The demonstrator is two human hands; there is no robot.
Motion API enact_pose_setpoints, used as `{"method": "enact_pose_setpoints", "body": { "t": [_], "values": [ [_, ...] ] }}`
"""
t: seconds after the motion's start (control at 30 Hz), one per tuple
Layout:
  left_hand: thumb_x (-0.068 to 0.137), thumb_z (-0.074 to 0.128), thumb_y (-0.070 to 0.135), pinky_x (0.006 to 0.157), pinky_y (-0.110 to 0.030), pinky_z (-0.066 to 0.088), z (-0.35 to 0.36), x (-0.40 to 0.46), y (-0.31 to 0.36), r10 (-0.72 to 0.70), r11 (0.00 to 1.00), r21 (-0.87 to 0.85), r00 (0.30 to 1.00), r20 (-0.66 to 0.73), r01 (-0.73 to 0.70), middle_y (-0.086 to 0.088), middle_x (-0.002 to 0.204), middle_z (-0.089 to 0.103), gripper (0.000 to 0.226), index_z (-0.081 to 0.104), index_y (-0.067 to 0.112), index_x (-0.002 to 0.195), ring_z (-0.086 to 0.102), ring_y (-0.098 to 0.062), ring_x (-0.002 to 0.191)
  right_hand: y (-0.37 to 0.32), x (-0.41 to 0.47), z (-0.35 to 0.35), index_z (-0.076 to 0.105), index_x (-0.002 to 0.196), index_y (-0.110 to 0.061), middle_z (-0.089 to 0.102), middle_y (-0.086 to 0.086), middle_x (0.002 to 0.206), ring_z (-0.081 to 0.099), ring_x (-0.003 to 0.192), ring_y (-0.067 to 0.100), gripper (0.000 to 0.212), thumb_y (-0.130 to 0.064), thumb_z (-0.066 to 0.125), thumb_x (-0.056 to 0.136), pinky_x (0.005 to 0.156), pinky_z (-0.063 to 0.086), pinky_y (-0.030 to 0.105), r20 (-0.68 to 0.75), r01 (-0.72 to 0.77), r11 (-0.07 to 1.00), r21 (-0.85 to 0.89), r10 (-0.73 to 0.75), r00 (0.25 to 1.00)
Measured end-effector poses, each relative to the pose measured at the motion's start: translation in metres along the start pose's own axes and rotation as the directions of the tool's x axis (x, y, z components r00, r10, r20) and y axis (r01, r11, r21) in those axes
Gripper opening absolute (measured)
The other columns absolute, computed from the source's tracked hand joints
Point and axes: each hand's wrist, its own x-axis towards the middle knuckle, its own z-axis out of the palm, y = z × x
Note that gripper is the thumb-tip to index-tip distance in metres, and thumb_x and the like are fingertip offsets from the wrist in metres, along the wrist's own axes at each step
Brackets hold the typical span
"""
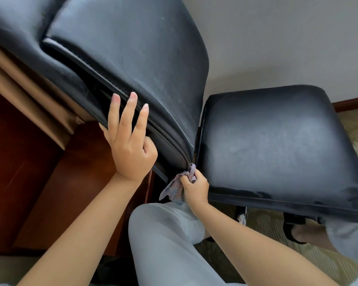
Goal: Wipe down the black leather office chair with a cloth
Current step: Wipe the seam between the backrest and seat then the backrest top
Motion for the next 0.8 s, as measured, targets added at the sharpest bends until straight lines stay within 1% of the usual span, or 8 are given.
{"method": "enact_pose_setpoints", "body": {
  "t": [0.13,0.23,0.3,0.4,0.47,0.57,0.67,0.8],
  "values": [
    [0.061,0.039,-0.020,0.092,-0.073,0.033,0.002,-0.001,-0.002,0.009,1.000,-0.010,1.000,-0.004,-0.009,-0.017,0.136,0.043,0.067,0.055,0.003,0.122,0.027,-0.040,0.134,0.007,-0.002,0.007,0.064,0.093,-0.016,0.064,-0.004,0.080,0.059,0.078,0.005,0.012,-0.007,0.055,0.091,0.071,0.048,0.017,0.021,-0.082,0.996,0.028,0.082,0.996],
    [0.063,0.038,-0.019,0.090,-0.074,0.033,0.002,-0.001,-0.003,0.015,1.000,-0.017,1.000,-0.005,-0.015,-0.016,0.135,0.043,0.064,0.057,0.004,0.120,0.028,-0.041,0.134,0.010,0.002,0.009,0.066,0.099,-0.012,0.067,0.003,0.091,0.062,0.089,0.012,0.013,-0.008,0.057,0.090,0.078,0.052,0.023,0.029,-0.102,0.994,-0.025,0.103,0.994],
    [0.063,0.039,-0.020,0.091,-0.074,0.033,0.003,-0.001,-0.004,0.020,1.000,-0.022,1.000,-0.003,-0.020,-0.017,0.136,0.043,0.062,0.060,0.004,0.117,0.029,-0.042,0.133,0.009,0.007,0.013,0.066,0.092,-0.008,0.067,0.009,0.092,0.062,0.089,0.019,0.009,-0.012,0.060,0.088,0.078,0.054,0.031,-0.010,-0.111,0.990,-0.089,0.111,0.994],
    [0.064,0.038,-0.019,0.091,-0.074,0.033,0.002,-0.002,-0.005,0.024,0.999,-0.030,1.000,0.011,-0.024,-0.017,0.137,0.042,0.060,0.060,0.006,0.114,0.029,-0.042,0.133,0.003,0.008,0.019,0.062,0.077,-0.010,0.064,0.008,0.079,0.060,0.077,0.020,0.014,-0.018,0.061,0.088,0.066,0.050,0.029,-0.084,-0.153,0.979,-0.137,0.142,0.986],
    [0.065,0.038,-0.019,0.091,-0.075,0.032,0.001,-0.002,-0.004,0.015,0.999,-0.029,1.000,0.024,-0.015,-0.019,0.137,0.042,0.060,0.060,0.007,0.113,0.028,-0.043,0.133,-0.001,0.006,0.019,0.059,0.068,-0.014,0.062,0.006,0.072,0.058,0.072,0.019,0.021,-0.018,0.061,0.088,0.065,0.048,0.031,-0.095,-0.162,0.976,-0.144,0.149,0.984],
    [0.069,0.037,-0.018,0.090,-0.076,0.032,-0.001,0.000,0.000,0.015,0.999,-0.030,0.999,0.043,-0.014,-0.018,0.138,0.041,0.057,0.060,0.009,0.114,0.029,-0.043,0.133,-0.002,0.000,0.012,0.052,0.059,-0.013,0.056,0.004,0.067,0.051,0.063,0.013,0.029,-0.012,0.059,0.088,0.056,0.041,0.022,-0.111,-0.099,0.973,-0.208,0.077,0.991],
    [0.075,0.034,-0.015,0.090,-0.076,0.032,-0.004,-0.003,0.002,0.027,0.998,-0.049,0.998,0.064,-0.024,-0.017,0.139,0.040,0.054,0.061,0.010,0.115,0.028,-0.042,0.135,-0.004,-0.009,0.004,0.046,0.056,-0.012,0.053,0.005,0.073,0.044,0.061,0.011,0.032,-0.005,0.059,0.085,0.053,0.034,0.017,-0.184,0.011,0.980,-0.200,-0.049,0.982],
    [0.087,0.025,-0.003,0.090,-0.077,0.031,-0.008,-0.008,0.007,0.039,0.997,-0.075,0.995,0.090,-0.033,-0.017,0.140,0.040,0.049,0.062,0.012,0.115,0.019,-0.028,0.144,-0.013,-0.017,-0.014,0.044,0.057,-0.008,0.048,0.004,0.071,0.039,0.058,0.007,0.030,0.002,0.060,0.081,0.054,0.032,0.013,-0.167,0.228,0.947,-0.228,-0.269,0.949]
  ]
}}
